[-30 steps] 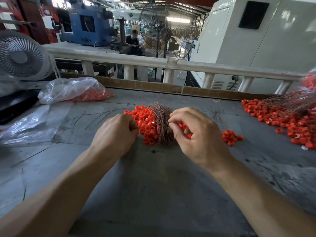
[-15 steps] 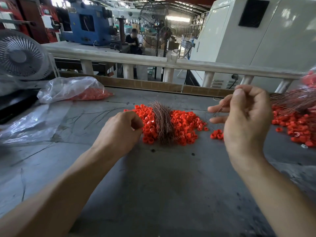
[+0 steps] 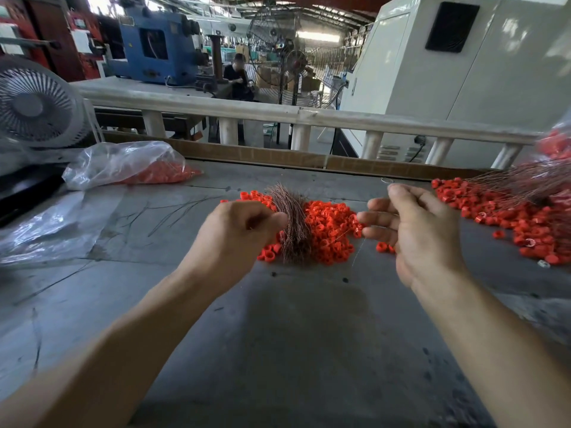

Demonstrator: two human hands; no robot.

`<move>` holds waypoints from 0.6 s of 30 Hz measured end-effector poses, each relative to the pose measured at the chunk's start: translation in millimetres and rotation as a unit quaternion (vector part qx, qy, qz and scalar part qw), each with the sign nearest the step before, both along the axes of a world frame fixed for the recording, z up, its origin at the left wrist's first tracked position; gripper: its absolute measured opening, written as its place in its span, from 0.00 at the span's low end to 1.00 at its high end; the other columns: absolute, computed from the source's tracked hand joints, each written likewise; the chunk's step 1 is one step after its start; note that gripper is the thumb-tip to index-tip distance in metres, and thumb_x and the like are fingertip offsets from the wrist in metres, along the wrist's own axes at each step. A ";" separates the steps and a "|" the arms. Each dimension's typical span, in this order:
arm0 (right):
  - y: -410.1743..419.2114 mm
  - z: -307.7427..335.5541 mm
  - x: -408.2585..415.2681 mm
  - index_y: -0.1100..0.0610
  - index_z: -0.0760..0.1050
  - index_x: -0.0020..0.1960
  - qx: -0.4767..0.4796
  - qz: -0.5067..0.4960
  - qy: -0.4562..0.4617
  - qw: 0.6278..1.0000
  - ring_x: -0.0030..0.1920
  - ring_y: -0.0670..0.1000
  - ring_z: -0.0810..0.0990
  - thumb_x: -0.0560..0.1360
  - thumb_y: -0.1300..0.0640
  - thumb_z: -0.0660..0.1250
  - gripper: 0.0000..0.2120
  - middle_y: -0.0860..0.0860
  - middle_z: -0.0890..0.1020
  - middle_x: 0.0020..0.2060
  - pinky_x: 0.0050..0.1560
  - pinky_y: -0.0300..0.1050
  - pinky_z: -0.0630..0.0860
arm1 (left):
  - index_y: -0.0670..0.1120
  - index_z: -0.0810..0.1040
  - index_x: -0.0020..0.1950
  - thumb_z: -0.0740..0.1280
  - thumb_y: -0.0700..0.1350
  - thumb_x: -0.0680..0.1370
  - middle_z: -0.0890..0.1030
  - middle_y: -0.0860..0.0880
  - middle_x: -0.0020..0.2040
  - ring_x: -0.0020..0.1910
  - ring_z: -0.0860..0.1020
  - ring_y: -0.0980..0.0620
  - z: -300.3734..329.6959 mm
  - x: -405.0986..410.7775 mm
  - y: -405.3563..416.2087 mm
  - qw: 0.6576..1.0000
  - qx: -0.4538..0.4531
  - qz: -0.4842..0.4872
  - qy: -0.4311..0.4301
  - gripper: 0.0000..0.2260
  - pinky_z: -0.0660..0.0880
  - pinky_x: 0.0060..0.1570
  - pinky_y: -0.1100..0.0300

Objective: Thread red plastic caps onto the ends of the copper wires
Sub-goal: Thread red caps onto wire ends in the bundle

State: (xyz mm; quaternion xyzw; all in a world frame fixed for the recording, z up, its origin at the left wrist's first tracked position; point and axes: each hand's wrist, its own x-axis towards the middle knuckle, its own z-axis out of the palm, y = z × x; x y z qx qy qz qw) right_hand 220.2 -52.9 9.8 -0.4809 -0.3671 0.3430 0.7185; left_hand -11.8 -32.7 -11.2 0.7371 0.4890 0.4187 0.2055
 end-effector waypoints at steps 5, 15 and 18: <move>-1.4 -5.6 -19.1 0.61 0.74 0.53 -0.020 0.047 -0.004 0.999 0.30 0.55 0.85 0.84 0.60 0.62 0.04 0.55 0.83 0.33 0.24 0.42 0.78 | 0.50 0.85 0.40 0.74 0.54 0.75 0.82 0.50 0.32 0.30 0.77 0.52 1.2 17.1 -16.4 0.986 -0.082 -0.142 -0.002 0.09 0.75 0.33 0.59; -2.5 -9.8 -18.0 0.61 0.76 0.59 -0.038 0.068 -0.059 0.995 0.34 0.52 0.85 0.82 0.68 0.62 0.08 0.60 0.83 0.41 0.33 0.42 0.82 | 0.48 0.83 0.37 0.74 0.47 0.76 0.81 0.51 0.29 0.25 0.71 0.60 -2.2 13.5 -8.9 0.991 -0.114 -0.066 -0.024 0.09 0.68 0.28 0.68; -2.6 -12.6 -15.4 0.62 0.76 0.62 -0.062 0.080 -0.088 0.991 0.36 0.52 0.86 0.82 0.70 0.62 0.11 0.62 0.84 0.45 0.36 0.41 0.83 | 0.44 0.84 0.39 0.75 0.49 0.76 0.81 0.49 0.30 0.25 0.69 0.57 -2.1 5.2 -1.2 0.981 -0.169 -0.017 -0.095 0.10 0.67 0.27 0.65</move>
